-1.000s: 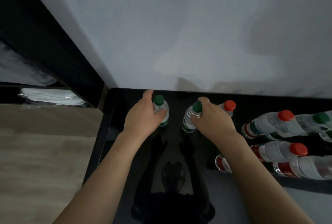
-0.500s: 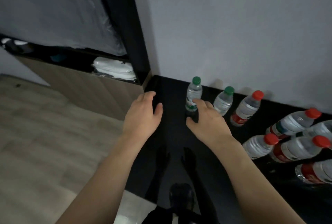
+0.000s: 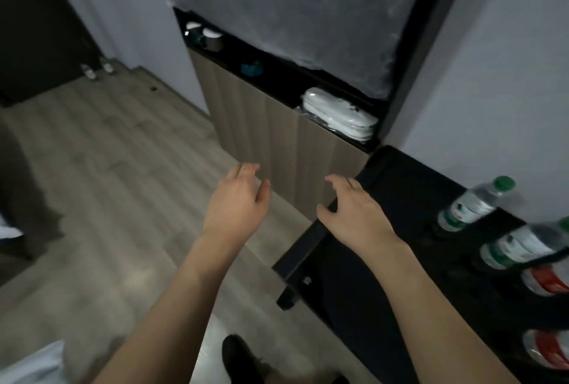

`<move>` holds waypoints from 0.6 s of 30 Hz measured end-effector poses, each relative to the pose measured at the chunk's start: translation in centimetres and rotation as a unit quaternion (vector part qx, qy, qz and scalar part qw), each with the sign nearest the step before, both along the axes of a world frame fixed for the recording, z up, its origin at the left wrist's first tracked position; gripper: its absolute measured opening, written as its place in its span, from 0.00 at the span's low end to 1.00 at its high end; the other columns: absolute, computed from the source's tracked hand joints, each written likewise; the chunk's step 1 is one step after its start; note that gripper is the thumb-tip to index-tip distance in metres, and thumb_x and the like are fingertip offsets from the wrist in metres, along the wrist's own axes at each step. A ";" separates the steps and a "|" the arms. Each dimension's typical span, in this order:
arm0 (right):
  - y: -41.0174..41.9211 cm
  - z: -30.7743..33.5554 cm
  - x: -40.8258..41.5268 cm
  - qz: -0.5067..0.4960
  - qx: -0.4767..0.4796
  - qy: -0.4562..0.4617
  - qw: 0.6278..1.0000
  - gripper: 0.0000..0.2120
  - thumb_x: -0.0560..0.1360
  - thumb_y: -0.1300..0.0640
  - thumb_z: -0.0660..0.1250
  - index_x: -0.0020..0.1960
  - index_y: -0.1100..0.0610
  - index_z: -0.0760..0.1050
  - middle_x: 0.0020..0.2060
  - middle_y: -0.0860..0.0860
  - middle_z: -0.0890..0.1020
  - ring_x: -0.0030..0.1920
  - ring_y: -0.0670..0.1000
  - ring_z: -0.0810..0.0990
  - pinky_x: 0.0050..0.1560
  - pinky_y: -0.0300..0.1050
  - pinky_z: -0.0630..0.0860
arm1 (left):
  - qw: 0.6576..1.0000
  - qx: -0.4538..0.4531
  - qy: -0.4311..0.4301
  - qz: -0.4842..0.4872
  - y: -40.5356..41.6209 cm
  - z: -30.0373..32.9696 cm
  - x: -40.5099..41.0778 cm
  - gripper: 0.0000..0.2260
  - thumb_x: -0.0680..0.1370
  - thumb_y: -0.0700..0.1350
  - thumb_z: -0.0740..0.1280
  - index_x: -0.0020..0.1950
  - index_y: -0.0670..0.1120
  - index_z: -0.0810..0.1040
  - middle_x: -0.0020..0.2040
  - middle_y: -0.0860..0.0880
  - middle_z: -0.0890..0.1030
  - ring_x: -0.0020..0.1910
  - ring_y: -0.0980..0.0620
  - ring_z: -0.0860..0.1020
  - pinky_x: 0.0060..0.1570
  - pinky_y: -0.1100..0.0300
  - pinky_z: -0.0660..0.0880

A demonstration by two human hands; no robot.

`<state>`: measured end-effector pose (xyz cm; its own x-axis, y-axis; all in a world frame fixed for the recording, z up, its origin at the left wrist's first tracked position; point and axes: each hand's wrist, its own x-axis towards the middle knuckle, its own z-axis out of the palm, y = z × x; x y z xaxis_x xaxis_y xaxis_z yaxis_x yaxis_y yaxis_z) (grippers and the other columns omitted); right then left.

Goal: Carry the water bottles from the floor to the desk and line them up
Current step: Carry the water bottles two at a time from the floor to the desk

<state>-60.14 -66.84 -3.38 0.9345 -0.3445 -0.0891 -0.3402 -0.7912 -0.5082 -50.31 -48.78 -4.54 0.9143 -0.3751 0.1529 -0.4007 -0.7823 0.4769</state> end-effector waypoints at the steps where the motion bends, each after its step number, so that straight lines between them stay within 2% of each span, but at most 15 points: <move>1: 2.0 0.0 1.6 0.010 0.001 0.004 1.000 0.28 0.76 0.48 0.65 0.73 0.50 0.62 0.67 0.53 0.70 0.62 0.55 0.74 0.60 0.51 0.73 | 1.000 0.001 0.000 0.012 2.3 0.0 1.0 0.19 0.80 0.49 0.61 0.70 0.44 0.71 0.66 0.45 0.75 0.60 0.42 0.76 0.56 0.50 0.75; 4: 8.0 0.2 6.4 0.052 -0.002 0.007 0.999 0.28 0.76 0.48 0.64 0.73 0.50 0.62 0.68 0.52 0.70 0.63 0.54 0.74 0.58 0.50 0.72 | 0.999 0.002 -0.003 0.052 9.0 0.2 4.3 0.19 0.80 0.50 0.61 0.70 0.45 0.71 0.66 0.46 0.75 0.60 0.43 0.76 0.55 0.49 0.75; 10: 18.8 0.8 14.9 0.116 -0.004 -0.001 0.993 0.28 0.76 0.48 0.64 0.73 0.50 0.62 0.67 0.51 0.69 0.63 0.55 0.74 0.58 0.49 0.71 | 0.991 0.010 -0.026 0.132 21.4 1.1 10.1 0.19 0.80 0.53 0.60 0.68 0.46 0.72 0.63 0.47 0.77 0.53 0.44 0.79 0.50 0.52 0.74; 18: 28.3 1.9 22.2 0.173 -0.009 -0.006 0.985 0.27 0.76 0.49 0.63 0.74 0.53 0.63 0.68 0.53 0.69 0.65 0.55 0.73 0.61 0.50 0.72 | 0.977 0.013 -0.043 0.211 32.3 2.7 14.9 0.18 0.80 0.53 0.61 0.67 0.46 0.73 0.62 0.47 0.78 0.54 0.44 0.79 0.49 0.54 0.72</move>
